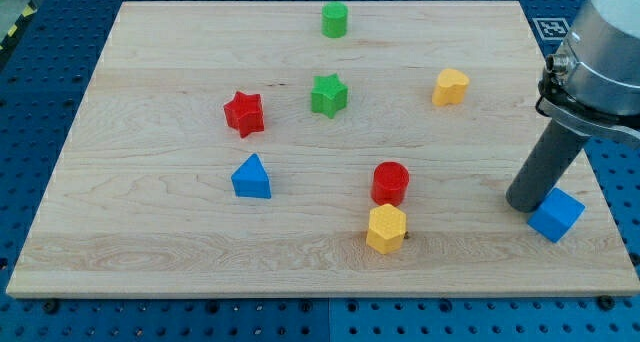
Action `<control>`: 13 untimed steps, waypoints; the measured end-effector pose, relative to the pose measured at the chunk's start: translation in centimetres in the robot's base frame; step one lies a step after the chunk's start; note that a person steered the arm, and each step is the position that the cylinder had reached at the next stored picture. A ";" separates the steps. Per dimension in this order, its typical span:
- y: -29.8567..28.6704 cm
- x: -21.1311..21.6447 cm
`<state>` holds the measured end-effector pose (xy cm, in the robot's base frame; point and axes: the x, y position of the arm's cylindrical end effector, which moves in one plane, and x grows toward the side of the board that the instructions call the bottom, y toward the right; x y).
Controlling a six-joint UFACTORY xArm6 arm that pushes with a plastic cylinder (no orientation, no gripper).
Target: Slide the yellow hexagon closer to the blue cube
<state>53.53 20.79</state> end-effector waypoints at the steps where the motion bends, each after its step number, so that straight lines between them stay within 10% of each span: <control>1: 1.0 0.0; 4: -0.1 0.8; 8: -17.3 8.2; 9: -21.3 3.8; 13: -7.1 3.6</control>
<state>57.12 13.70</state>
